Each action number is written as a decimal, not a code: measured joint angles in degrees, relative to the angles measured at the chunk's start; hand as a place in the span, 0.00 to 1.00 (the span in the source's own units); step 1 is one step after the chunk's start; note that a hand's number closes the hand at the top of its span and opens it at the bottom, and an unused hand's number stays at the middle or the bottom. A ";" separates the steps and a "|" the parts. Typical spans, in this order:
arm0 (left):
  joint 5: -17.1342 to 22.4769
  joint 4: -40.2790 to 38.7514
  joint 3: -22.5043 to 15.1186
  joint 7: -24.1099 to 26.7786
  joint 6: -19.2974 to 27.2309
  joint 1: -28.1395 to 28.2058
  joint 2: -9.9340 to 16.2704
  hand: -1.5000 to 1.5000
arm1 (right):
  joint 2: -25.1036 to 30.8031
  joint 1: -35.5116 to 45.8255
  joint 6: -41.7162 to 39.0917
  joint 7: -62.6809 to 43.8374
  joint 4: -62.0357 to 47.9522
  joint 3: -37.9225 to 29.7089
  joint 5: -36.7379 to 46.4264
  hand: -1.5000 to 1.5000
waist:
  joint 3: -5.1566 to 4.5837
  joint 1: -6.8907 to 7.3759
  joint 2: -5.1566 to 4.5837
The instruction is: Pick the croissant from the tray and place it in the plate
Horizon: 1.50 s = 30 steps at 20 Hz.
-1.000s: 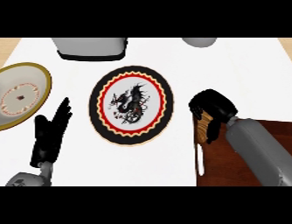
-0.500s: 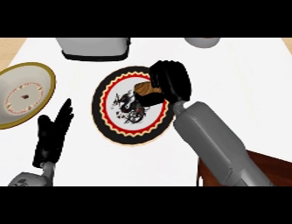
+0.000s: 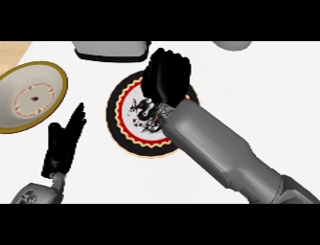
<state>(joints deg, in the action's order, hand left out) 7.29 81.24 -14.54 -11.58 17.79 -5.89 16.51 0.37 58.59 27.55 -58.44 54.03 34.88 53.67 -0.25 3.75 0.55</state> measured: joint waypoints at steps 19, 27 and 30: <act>-0.80 -0.65 1.26 0.47 -0.68 -0.84 -1.33 0.50 | -0.21 -0.69 0.30 -1.41 -11.65 6.90 -22.19 0.00 | 0.22 0.26 -1.37; -1.92 0.92 1.48 -1.27 -0.08 -0.36 -1.97 0.50 | -0.35 -1.42 0.82 8.30 -11.65 7.80 -32.48 0.00 | 0.27 -0.96 -1.13; -1.43 1.01 2.40 -0.75 -0.68 0.62 -1.27 0.50 | -0.32 -2.23 6.86 14.04 -8.47 5.76 -33.54 0.00 | 0.30 -1.47 -1.00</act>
<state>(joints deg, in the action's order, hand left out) 5.86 82.25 -12.15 -12.33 17.11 -5.28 15.24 0.05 56.36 34.41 -44.40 45.56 40.64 20.13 0.05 2.28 -0.46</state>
